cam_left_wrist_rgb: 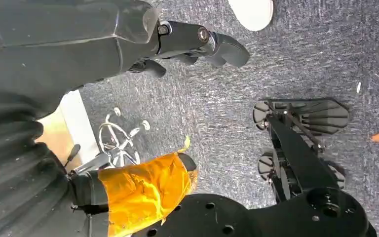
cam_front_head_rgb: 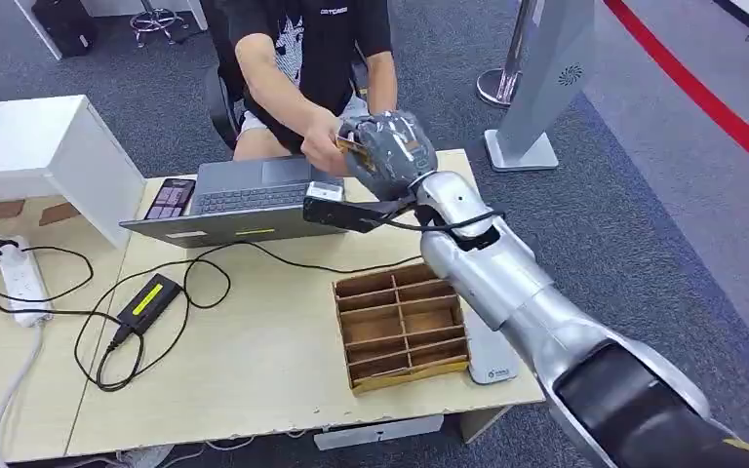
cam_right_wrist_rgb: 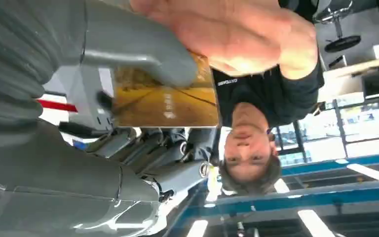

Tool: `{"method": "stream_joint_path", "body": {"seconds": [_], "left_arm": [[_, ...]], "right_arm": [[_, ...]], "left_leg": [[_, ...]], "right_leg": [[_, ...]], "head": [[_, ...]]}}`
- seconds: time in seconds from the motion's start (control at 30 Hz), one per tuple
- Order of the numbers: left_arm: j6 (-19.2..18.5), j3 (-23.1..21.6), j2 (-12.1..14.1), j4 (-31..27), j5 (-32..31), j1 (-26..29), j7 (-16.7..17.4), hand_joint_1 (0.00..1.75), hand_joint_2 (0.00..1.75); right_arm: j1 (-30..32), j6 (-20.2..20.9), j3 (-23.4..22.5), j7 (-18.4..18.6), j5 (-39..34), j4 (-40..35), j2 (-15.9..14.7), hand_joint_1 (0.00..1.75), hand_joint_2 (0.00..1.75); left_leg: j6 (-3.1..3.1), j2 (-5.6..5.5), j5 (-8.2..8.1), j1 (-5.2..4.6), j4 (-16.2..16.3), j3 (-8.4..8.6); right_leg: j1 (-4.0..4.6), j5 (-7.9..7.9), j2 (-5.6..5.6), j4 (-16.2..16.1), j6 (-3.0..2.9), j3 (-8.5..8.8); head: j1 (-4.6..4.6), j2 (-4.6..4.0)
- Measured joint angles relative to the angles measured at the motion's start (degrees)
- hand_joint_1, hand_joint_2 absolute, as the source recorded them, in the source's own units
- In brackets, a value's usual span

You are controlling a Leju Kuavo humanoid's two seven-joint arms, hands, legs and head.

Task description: Pass the card to the sensor for recognition and then transmit it.

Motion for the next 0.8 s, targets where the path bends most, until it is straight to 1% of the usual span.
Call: {"method": "stream_joint_path", "body": {"seconds": [0.03,0.1,0.13,0.2,0.3,0.37,0.4,0.43,0.47,0.57,0.67,0.8], "left_arm": [[0.0,0.0,0.0,0.0,0.1,0.0,0.1,0.0,1.75],[-0.1,0.0,0.0,0.0,0.3,0.0,0.2,0.0,1.75],[-0.1,0.0,0.0,0.0,0.5,0.0,0.4,0.0,1.75],[-0.1,0.0,0.0,0.0,0.7,0.1,0.5,0.0,1.75],[0.1,0.0,0.0,0.0,1.2,0.2,0.5,0.0,1.75],[0.3,0.0,0.0,0.0,1.7,0.2,0.5,0.0,1.75],[0.5,0.0,0.0,0.0,2.1,0.2,0.5,0.0,1.75],[0.6,0.0,0.0,0.0,2.4,0.3,0.5,0.0,1.75],[0.7,0.0,-0.1,0.0,2.6,0.4,0.5,0.0,1.75],[1.2,0.1,-0.1,0.0,3.5,0.9,0.3,0.0,1.75],[1.3,0.1,-0.2,0.0,3.7,0.9,0.1,0.0,1.75],[1.3,0.1,-0.3,0.0,3.9,1.0,0.0,0.0,1.75]], "right_arm": [[0.2,1.9,0.2,-1.1,-2.5,0.0,0.2,0.0,1.75],[0.9,7.7,0.2,-3.8,-10.3,0.0,0.7,0.0,1.75],[1.4,9.7,0.2,-4.7,-13.4,0.0,0.8,0.0,1.75],[2.2,11.2,0.1,-5.6,-17.3,-0.3,1.0,0.0,1.75],[3.2,11.6,-0.2,-6.8,-21.4,-1.1,0.9,0.0,1.75],[4.3,10.7,-0.9,-7.6,-23.1,-2.5,0.5,0.0,1.75],[5.3,8.7,-1.2,-8.2,-22.7,-4.1,-0.1,0.0,1.75],[6.4,5.6,-1.7,-8.9,-22.4,-5.7,-0.9,0.0,1.75],[7.5,3.4,-2.2,-9.4,-22.5,-7.5,-1.7,0.0,1.75],[12.2,-0.5,-4.7,-12.0,-23.8,-14.2,-4.3,0.0,1.75],[16.4,-1.2,-6.4,-12.9,-23.9,-19.6,-6.2,0.0,1.75],[18.6,-1.2,-7.3,-13.0,-23.8,-23.3,-7.4,0.0,1.75]], "left_leg": [[0.0,0.0,0.0,0.0,0.0,0.0],[0.0,0.01,0.0,0.0,0.0,0.01],[0.0,0.01,0.0,0.0,0.0,0.01],[0.0,0.0,0.0,0.0,0.0,0.0],[0.0,0.0,0.0,0.0,0.0,0.0],[0.0,0.0,0.0,0.0,0.0,0.0],[0.0,-0.01,0.0,0.0,0.0,0.0],[0.0,-0.06,0.0,0.0,0.0,-0.02],[0.0,-0.08,0.0,-0.01,0.0,-0.02],[0.03,-0.05,-0.05,-0.01,0.0,-0.04],[0.01,-0.04,-0.09,-0.02,0.0,-0.05],[0.01,0.0,-0.09,-0.01,0.0,-0.04]], "right_leg": [[0.0,0.0,0.0,0.0,0.0,0.0],[0.0,0.0,0.01,0.0,0.0,-0.01],[0.0,0.0,0.01,0.0,0.0,-0.02],[0.0,0.0,-0.01,0.0,0.0,-0.03],[0.0,0.0,0.01,0.0,0.0,-0.05],[0.0,0.0,0.01,0.0,0.0,-0.06],[0.0,0.0,-0.02,0.0,0.0,-0.06],[0.0,-0.01,-0.06,0.0,0.01,-0.04],[0.0,-0.01,-0.09,-0.1,0.01,-0.03],[0.0,0.0,-0.05,-0.1,0.02,-0.03],[-0.01,-0.01,-0.05,-0.1,0.02,-0.04],[-0.01,-0.01,0.0,-0.1,0.02,-0.06]], "head": [[-0.02,0.0],[-0.02,0.02],[-0.02,0.0],[-0.02,0.0],[0.0,0.0],[-0.02,0.02],[-0.04,0.02],[0.0,0.0],[-0.02,0.02],[0.0,0.0],[-0.02,0.0],[0.0,0.0]]}}
